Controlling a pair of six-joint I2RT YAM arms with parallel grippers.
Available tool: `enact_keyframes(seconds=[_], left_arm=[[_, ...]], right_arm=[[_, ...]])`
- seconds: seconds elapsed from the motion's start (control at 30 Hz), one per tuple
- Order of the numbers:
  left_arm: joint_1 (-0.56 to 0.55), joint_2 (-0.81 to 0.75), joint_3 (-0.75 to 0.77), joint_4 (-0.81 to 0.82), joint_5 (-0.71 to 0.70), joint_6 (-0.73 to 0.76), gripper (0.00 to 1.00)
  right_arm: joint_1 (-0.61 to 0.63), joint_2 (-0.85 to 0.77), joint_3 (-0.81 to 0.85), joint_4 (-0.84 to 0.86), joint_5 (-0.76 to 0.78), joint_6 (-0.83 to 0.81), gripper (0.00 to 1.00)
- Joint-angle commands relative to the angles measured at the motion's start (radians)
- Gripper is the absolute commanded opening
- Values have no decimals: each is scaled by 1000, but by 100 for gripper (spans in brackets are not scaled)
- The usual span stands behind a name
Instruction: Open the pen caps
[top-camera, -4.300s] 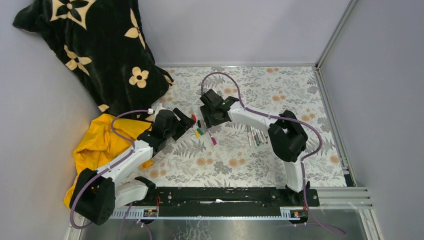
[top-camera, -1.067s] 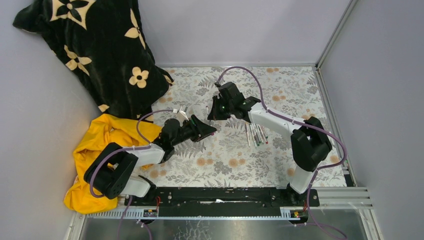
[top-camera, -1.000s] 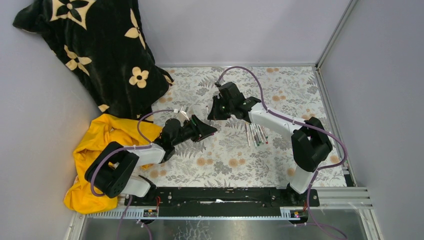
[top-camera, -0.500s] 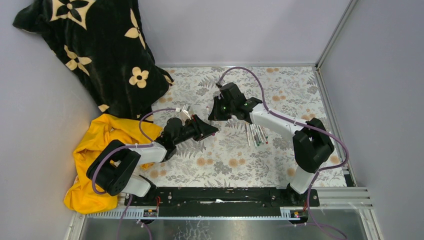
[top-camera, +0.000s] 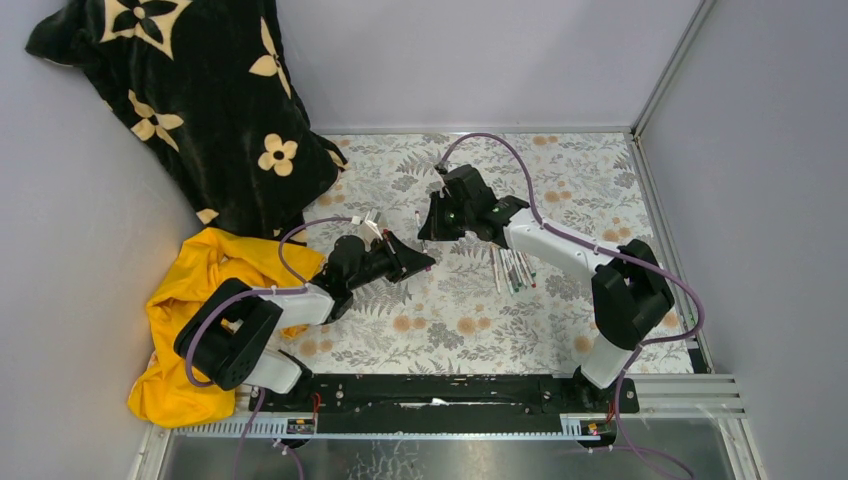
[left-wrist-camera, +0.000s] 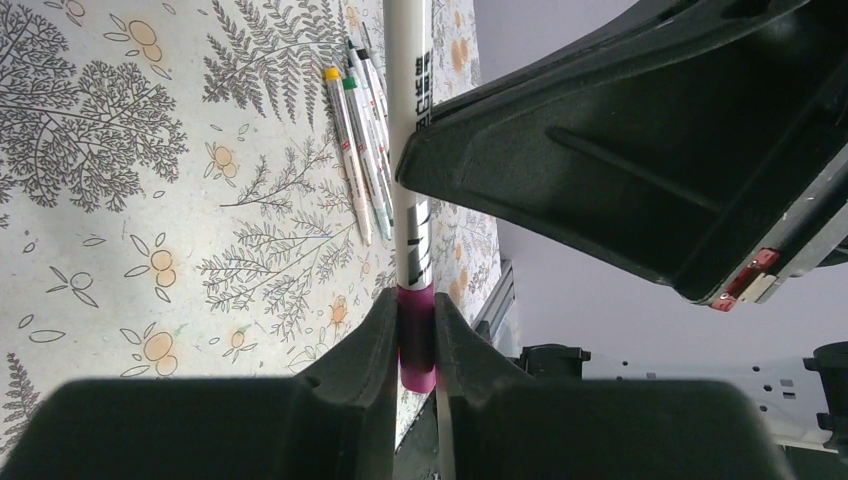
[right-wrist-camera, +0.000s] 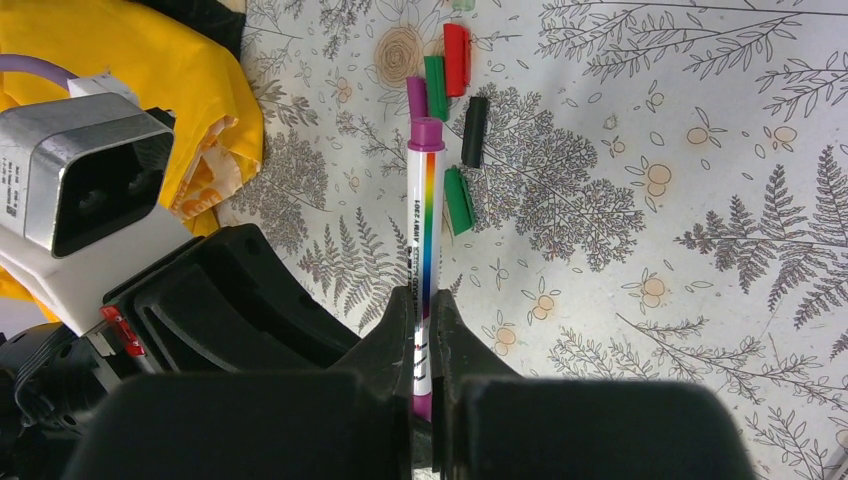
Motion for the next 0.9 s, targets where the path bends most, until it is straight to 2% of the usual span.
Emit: enact_keyframes(seconds=[0.0,0.13,0.17,0.27,0.7,0.87], left_arm=[[-9,-8,-1,98,5,20,13],[-9,-1,0,99,22,30,6],[-9,2,0,102,27,32,5],[-9,18,12,105,53,37,4],[-47,65,77,61,126,83,3],[-52,73,83,62,136,86,3]], right_arm=[[-4,-55,-18,38,-4,7,0],[-4,-59,-33,52,-29,5,0],[-4,-58,-35,53,-35,6,4],[-4,-57,-41,61,-40,7,12],[-4,-37,-29,55,-29,4,14],[-4,-39,-40,51,-15,-4,20]])
